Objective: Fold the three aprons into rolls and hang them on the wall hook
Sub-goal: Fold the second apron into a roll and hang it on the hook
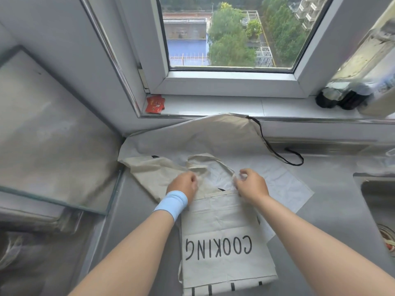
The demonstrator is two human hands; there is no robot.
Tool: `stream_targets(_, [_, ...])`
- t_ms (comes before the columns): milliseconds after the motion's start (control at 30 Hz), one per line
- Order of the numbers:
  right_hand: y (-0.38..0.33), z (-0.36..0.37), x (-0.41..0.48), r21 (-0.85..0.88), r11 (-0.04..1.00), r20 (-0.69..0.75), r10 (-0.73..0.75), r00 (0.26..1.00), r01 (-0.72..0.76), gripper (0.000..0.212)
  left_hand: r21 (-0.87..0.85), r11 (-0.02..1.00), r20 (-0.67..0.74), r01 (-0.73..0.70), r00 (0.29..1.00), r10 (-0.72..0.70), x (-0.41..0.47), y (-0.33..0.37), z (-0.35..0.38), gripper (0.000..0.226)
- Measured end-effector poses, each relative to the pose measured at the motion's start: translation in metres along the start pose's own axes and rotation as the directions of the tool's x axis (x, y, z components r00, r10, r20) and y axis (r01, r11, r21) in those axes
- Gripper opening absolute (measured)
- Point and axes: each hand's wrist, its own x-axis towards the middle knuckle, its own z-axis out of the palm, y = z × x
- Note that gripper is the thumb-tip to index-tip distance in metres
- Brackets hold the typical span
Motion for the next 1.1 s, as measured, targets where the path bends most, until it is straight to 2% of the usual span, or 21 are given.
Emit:
stream_targets(33, [0.0, -0.002, -0.005, 0.036, 0.999, 0.008, -0.031, 0.999, 0.031, 0.04, -0.156, 0.981, -0.088, 0.115, 0.988, -0.13, 0.003, -0.003, -0.003, 0.014])
stream_targets(100, [0.003, -0.005, -0.016, 0.082, 0.992, 0.026, -0.103, 0.994, 0.101, 0.041, -0.416, 0.876, -0.243, 0.246, 0.898, -0.368, 0.003, -0.011, -0.011, 0.012])
stream_targets(167, [0.009, -0.009, -0.026, 0.083, 0.977, 0.041, -0.199, 0.979, 0.195, 0.031, -0.509, 0.823, -0.304, 0.253, 0.841, -0.447, -0.005, -0.015, -0.017, 0.017])
stream_targets(233, [0.019, -0.012, -0.035, -0.02, 0.933, 0.073, -0.358, 0.931, 0.36, 0.026, -0.424, 0.889, -0.374, 0.174, 0.86, -0.347, -0.02, -0.012, -0.019, 0.021])
stream_targets(300, [0.027, -0.015, -0.039, -0.216, 0.837, 0.18, -0.473, 0.863, 0.503, 0.02, -0.251, 0.968, -0.425, 0.002, 0.898, -0.112, -0.036, -0.006, -0.019, 0.017])
stream_targets(367, [0.034, -0.017, -0.042, -0.372, 0.743, 0.317, -0.462, 0.828, 0.556, 0.023, -0.111, 0.983, -0.298, -0.145, 0.949, 0.106, -0.051, -0.003, -0.013, 0.01])
stream_targets(433, [0.039, -0.017, -0.043, -0.428, 0.715, 0.352, -0.431, 0.831, 0.553, 0.02, 0.088, 0.975, -0.031, -0.206, 0.977, 0.209, -0.063, -0.004, -0.005, 0.012])
stream_targets(500, [0.039, -0.016, -0.042, -0.466, 0.694, 0.339, -0.433, 0.835, 0.549, 0.009, 0.257, 0.935, 0.13, -0.244, 0.968, 0.217, -0.069, -0.011, 0.003, 0.025])
stream_targets(567, [0.036, -0.014, -0.042, -0.475, 0.694, 0.329, -0.43, 0.841, 0.541, 0.006, 0.244, 0.946, 0.147, -0.213, 0.972, 0.181, -0.068, -0.018, 0.007, 0.027])
stream_targets(767, [0.022, -0.01, -0.03, -0.412, 0.807, 0.233, -0.355, 0.906, 0.422, 0.007, 0.022, 0.996, -0.018, -0.087, 0.996, 0.088, -0.046, -0.025, 0.008, 0.01])
stream_targets(833, [0.019, -0.006, -0.023, -0.421, 0.809, 0.219, -0.349, 0.911, 0.411, 0.009, 0.041, 0.997, -0.022, -0.07, 0.997, 0.071, -0.04, -0.026, 0.011, 0.01])
stream_targets(900, [0.019, -0.003, -0.019, -0.457, 0.784, 0.212, -0.361, 0.908, 0.419, 0.013, 0.141, 0.988, -0.082, -0.064, 0.994, 0.076, -0.04, -0.022, 0.014, 0.015])
stream_targets(967, [0.019, 0.001, -0.019, -0.525, 0.743, 0.207, -0.362, 0.909, 0.415, 0.017, 0.272, 0.954, -0.219, -0.124, 0.958, 0.186, -0.047, -0.013, 0.018, 0.028])
stream_targets(1000, [0.019, 0.004, -0.02, -0.574, 0.71, 0.201, -0.361, 0.911, 0.408, 0.019, 0.298, 0.931, -0.243, -0.209, 0.927, 0.286, -0.053, -0.008, 0.021, 0.035])
stream_targets(1067, [0.019, 0.008, -0.025, -0.672, 0.637, 0.142, -0.389, 0.91, 0.377, 0.021, 0.347, 0.847, -0.175, -0.403, 0.859, 0.48, -0.069, -0.001, 0.029, 0.034])
stream_targets(1100, [0.018, 0.008, -0.028, -0.705, 0.607, 0.104, -0.422, 0.901, 0.366, 0.023, 0.352, 0.815, -0.088, -0.461, 0.85, 0.519, -0.076, 0.001, 0.036, 0.027])
